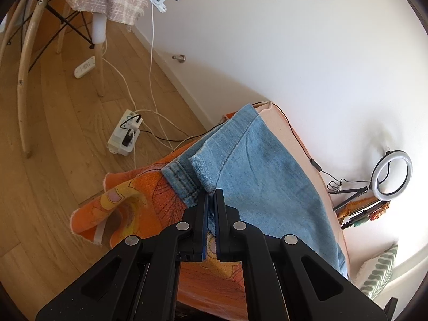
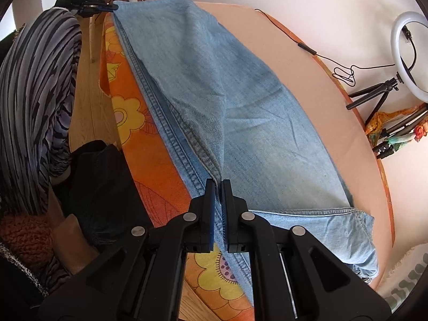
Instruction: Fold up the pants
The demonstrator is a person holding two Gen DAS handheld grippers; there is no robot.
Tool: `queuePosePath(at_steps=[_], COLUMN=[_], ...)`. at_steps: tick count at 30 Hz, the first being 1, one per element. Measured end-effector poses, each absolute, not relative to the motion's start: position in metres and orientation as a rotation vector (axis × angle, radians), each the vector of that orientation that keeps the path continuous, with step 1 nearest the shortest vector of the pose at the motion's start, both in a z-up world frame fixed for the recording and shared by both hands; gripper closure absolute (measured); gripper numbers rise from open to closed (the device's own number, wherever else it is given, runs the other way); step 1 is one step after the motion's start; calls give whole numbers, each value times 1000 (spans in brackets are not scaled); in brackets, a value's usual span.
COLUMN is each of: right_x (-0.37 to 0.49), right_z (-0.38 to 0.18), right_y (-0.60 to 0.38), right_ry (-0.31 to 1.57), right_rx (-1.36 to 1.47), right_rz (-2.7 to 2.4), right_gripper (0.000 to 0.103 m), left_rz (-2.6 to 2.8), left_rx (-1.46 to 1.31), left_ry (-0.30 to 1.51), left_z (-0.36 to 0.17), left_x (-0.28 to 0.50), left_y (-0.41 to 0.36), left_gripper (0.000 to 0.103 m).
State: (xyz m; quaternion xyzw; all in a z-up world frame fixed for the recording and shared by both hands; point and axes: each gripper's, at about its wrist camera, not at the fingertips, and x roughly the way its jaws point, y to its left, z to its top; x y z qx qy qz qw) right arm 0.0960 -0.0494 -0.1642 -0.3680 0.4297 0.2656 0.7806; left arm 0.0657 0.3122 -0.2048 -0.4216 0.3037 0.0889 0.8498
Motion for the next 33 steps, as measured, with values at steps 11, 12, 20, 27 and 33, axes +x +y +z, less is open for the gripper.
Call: queuePosePath(at_steps=[11, 12, 20, 27, 33], right_x=[111, 110, 94, 76, 66], right_z=[-167, -165, -138, -102, -92], right_y=[-73, -75, -105, -160, -201], right_ry=[974, 972, 893, 791, 749], right_rx=[-555, -526, -291, 6, 78], right_rz=[553, 549, 473, 291, 150], right_gripper=[96, 93, 53, 40, 37], left_rz=[153, 154, 78, -174, -431], left_rx=[-795, -784, -701, -575, -447], left_ry=[731, 737, 703, 712, 774], left_z=[-178, -173, -127, -63, -25], left_x=[70, 69, 72, 128, 183], left_y=[304, 303, 290, 223, 131], left_gripper=[90, 85, 77, 77, 59])
